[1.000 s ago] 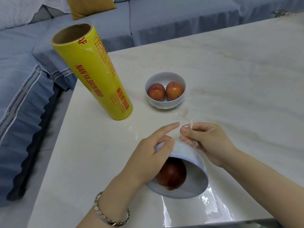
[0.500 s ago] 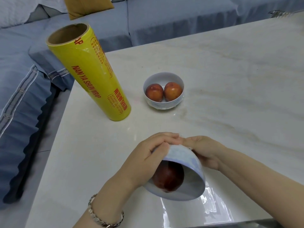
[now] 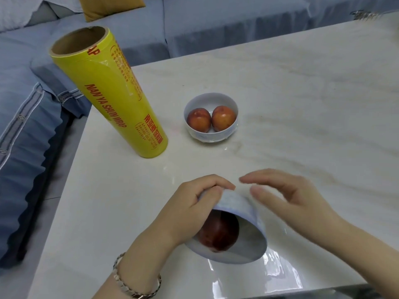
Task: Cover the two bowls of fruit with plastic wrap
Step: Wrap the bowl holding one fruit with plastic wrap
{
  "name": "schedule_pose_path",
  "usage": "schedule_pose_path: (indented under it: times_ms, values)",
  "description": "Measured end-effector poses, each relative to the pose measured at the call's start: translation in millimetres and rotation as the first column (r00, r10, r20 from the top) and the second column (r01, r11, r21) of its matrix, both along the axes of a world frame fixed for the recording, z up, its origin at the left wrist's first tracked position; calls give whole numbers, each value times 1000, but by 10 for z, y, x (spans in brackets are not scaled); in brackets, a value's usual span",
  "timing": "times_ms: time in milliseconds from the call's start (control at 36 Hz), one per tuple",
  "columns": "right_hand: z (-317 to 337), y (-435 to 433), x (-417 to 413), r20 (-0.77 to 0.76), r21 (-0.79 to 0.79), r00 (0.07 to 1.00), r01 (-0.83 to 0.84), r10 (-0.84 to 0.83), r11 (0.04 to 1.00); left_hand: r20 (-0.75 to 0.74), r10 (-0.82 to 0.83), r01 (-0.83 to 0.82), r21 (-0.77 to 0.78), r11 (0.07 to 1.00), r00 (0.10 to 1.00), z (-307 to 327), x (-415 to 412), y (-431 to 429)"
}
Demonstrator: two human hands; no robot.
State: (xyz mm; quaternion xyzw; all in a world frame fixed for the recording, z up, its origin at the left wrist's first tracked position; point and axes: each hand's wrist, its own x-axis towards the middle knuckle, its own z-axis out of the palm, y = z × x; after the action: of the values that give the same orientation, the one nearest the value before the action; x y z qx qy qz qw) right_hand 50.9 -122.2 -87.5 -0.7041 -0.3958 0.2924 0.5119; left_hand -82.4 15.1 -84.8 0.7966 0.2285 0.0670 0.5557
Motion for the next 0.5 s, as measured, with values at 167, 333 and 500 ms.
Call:
schedule_pose_path:
  times_ms: [167, 333, 500]
  values:
    - [-159, 77, -43, -227, -128, 954, -230, 198, 965, 5, 16, -17, 31, 999, 1000, -37, -15, 14]
    - [-227, 164, -64, -424, -73, 871, -308, 250, 949, 25, 110, -110, -36, 993, 994, -64, -62, 29]
    - [-213, 163, 0, -382, -121, 921, -128, 73, 984, 32, 185, -183, -68, 981, 982, -84, -32, 49]
